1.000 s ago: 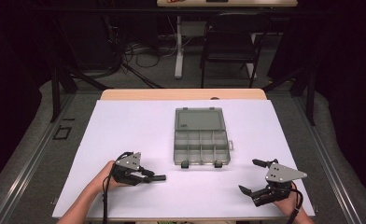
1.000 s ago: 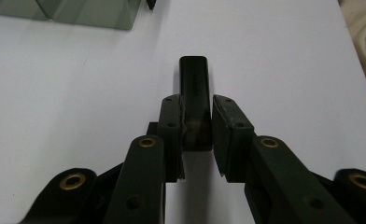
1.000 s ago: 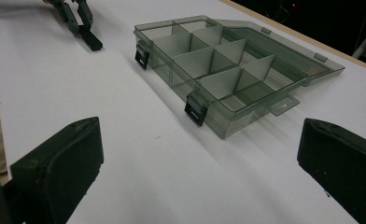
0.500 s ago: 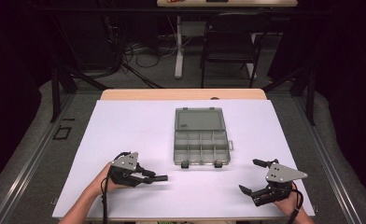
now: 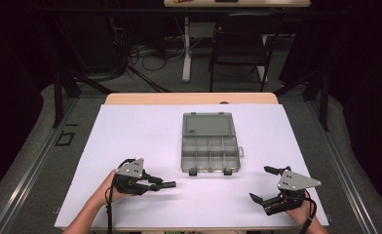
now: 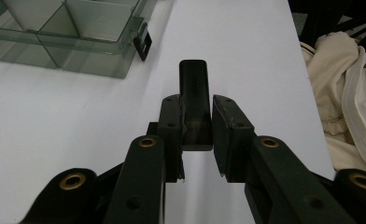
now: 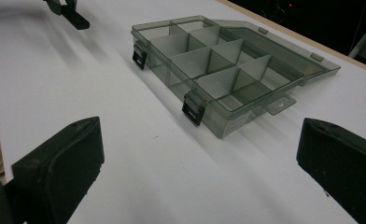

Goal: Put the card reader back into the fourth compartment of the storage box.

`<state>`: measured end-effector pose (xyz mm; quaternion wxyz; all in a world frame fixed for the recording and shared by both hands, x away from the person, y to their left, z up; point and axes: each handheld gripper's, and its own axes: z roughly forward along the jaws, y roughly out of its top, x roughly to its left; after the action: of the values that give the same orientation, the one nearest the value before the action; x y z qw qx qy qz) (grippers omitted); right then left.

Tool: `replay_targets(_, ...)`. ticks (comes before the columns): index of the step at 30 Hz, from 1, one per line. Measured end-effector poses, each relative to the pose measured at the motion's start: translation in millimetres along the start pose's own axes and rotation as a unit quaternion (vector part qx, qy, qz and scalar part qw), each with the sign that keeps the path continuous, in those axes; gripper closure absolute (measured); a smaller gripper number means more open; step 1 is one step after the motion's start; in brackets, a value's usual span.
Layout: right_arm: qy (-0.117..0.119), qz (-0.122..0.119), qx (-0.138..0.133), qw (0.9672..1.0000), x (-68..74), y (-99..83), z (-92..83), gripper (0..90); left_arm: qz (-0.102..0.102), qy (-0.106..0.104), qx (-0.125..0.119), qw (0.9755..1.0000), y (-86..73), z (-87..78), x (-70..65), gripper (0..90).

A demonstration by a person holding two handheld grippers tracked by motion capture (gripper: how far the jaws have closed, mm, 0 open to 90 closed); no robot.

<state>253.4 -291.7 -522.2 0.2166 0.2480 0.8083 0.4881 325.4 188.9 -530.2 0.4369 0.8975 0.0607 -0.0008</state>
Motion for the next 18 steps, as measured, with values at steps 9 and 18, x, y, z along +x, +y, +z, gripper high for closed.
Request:
replay_targets(9,0.000,0.000,0.002,1.0000,0.3,0.1,0.3,0.4,0.008,0.007,-0.011,0.9999,12.5,-1.7,-1.3,74.7)
replay_targets(18,0.001,-0.001,0.003,1.0000,0.2,0.2,0.7,0.4,0.011,0.013,-0.023,0.9996,21.7,-1.5,0.1,74.6)
